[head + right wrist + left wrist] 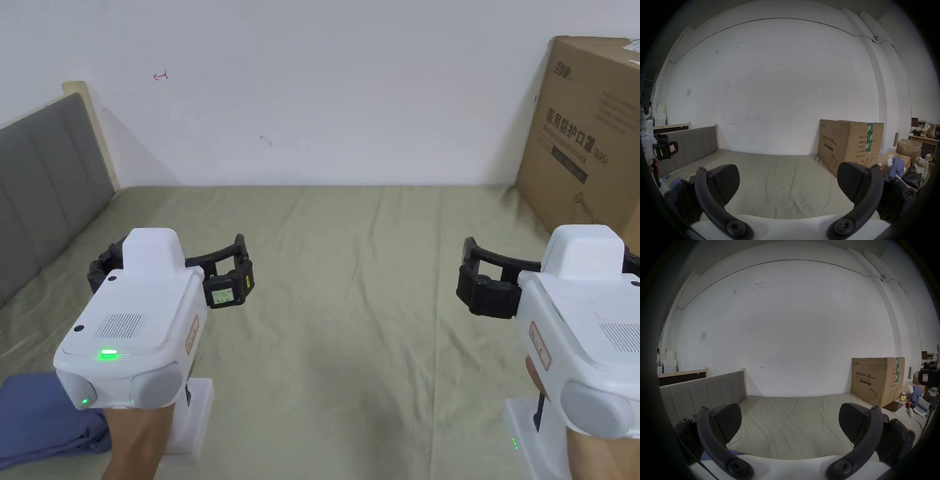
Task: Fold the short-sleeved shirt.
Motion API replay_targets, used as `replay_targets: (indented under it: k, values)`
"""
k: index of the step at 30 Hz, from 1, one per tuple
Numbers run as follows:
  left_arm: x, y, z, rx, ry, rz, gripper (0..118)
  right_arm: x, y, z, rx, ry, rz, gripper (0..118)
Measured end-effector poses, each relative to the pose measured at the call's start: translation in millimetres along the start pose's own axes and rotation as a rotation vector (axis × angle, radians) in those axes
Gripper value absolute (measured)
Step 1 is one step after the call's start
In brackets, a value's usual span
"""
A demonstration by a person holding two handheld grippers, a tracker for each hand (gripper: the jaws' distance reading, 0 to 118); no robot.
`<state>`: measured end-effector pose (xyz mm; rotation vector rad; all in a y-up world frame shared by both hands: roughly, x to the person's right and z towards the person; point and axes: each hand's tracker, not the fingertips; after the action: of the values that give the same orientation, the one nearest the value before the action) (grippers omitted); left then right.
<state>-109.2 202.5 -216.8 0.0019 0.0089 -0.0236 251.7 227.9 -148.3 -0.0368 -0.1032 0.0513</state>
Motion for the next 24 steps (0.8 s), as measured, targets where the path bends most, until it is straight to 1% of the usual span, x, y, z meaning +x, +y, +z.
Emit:
replay_targets:
  k: [6, 24]
  values:
    - [1.1, -1.1, 0.0, 0.004, 0.010, -0.015, 118, 0.7, -2.4, -0.8, 0.004, 0.000, -0.012, 118]
    - [1.4, -1.3, 4.1, 0.009, 0.018, -0.013, 118, -1.7, -1.0, 1.1, 0.014, 0.005, -0.004, 118]
